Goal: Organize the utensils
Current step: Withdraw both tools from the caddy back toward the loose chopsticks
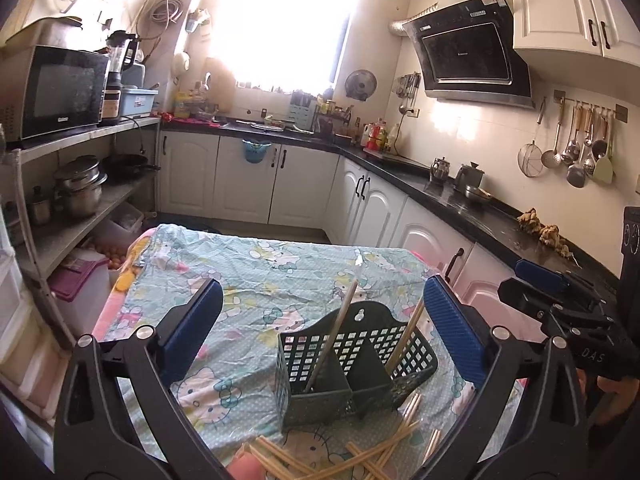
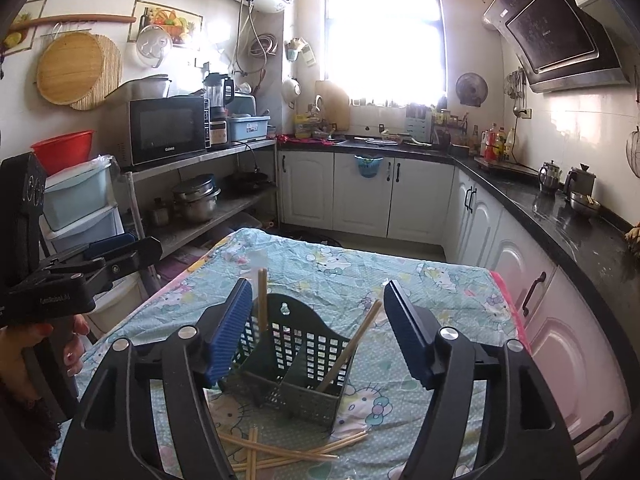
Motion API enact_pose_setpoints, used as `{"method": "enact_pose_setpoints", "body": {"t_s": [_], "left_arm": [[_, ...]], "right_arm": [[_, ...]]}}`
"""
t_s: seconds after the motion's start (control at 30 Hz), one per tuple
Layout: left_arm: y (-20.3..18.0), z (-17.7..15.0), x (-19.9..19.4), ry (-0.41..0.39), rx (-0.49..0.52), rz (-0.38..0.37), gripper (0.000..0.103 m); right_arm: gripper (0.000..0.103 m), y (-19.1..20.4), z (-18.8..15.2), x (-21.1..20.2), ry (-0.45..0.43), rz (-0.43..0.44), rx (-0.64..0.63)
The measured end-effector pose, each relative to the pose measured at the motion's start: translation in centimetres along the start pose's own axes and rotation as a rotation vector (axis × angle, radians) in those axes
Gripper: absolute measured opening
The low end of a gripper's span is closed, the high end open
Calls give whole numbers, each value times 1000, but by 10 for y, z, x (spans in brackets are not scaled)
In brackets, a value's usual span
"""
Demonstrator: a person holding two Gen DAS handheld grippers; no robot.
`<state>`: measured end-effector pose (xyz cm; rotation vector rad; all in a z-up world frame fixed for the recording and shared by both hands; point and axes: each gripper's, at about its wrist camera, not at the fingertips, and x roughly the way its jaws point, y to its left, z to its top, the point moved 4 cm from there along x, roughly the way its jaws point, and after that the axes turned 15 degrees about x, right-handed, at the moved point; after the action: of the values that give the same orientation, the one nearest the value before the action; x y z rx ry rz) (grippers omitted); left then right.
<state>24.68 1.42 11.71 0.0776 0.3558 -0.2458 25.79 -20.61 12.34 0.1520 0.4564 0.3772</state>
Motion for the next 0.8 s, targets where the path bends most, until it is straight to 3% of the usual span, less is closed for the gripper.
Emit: {"method": "enact_pose_setpoints", "body": {"t_s": [0.8], "left_arm": [[11, -64, -25, 94, -86, 12, 93]], "right_arm": [[71, 8, -63, -17, 78, 20, -3]]}}
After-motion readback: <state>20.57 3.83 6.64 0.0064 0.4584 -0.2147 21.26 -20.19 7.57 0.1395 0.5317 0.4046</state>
